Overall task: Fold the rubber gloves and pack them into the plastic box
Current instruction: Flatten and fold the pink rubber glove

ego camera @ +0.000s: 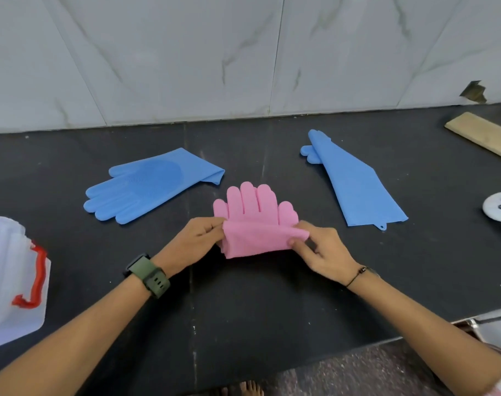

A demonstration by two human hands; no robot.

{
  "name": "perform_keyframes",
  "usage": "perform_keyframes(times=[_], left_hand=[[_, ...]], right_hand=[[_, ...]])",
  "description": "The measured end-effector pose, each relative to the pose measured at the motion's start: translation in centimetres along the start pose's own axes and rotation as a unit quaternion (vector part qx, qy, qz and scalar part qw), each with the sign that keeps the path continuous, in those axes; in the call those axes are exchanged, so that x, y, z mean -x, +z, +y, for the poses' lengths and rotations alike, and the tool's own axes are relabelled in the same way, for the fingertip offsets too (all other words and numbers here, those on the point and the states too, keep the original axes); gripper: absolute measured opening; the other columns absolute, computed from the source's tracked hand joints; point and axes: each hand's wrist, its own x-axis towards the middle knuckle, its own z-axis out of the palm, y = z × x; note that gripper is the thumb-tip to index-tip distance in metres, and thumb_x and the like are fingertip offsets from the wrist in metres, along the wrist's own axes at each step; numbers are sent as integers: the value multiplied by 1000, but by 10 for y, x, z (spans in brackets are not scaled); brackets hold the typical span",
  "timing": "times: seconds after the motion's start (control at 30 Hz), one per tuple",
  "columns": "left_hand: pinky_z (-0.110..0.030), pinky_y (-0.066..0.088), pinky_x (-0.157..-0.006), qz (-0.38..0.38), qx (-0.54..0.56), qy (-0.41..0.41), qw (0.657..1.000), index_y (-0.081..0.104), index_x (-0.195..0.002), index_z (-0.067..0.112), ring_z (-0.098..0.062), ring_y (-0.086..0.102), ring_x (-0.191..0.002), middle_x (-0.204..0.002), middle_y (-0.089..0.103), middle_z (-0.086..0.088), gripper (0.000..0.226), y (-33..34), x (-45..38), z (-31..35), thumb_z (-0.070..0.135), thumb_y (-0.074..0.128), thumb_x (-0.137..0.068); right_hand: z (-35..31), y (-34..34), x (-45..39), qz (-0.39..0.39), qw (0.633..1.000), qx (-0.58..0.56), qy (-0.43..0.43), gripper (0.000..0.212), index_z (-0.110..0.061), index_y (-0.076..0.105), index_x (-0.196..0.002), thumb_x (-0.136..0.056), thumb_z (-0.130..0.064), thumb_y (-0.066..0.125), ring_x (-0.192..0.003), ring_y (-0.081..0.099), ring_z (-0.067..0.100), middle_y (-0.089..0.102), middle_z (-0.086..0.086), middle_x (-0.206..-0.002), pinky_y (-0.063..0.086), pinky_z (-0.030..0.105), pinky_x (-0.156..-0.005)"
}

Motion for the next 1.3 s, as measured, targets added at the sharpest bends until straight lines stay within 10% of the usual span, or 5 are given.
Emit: perform_keyframes(times=[0.5,0.7,0.83,1.13,1.3], left_hand=[[-30,49,-61,183,253,-235,921,61,-80,20,-20,61,-72,-84,67,-5,48,9,-29,22,51,27,-93],[-12,37,-62,146,-33,-58,987,40,-110,26,2,52,-81,-94,49,22,39,23,-7,11,42,62,-82],[-36,51,-66,220,-80,7,972,45,-103,11,-22,61,-78,-93,64,-5,24,25,-7,10,31,50,-92],[-36,42,-69,266,-104,-125,950,42,-110,8,-32,58,-86,-92,58,-10,26,26,-36,20,29,41,-95],[-36,37,-62,278,-347,-152,883,23,-139,11,-32,55,-84,-96,62,-14,48,40,-38,33,23,37,-94]], right_hand=[[-12,38,-86,76,947,82,301,27,-8,45,-92,-99,-30,33,-63,49,21,52,7,-73,37,31,-55],[-12,39,-85,113,935,112,317,25,-11,36,-86,-99,-31,32,-60,45,23,43,2,-64,31,30,-50],[-14,36,-81,156,938,152,271,23,-13,32,-86,-99,-32,31,-45,31,15,33,-4,-53,16,26,-42],[-8,33,-101,104,931,213,276,30,-8,48,-98,-98,-34,33,-46,35,15,35,-3,-53,22,24,-42],[-10,36,-100,107,925,232,283,27,-10,44,-110,-94,-32,39,-54,41,17,44,0,-58,27,26,-46]])
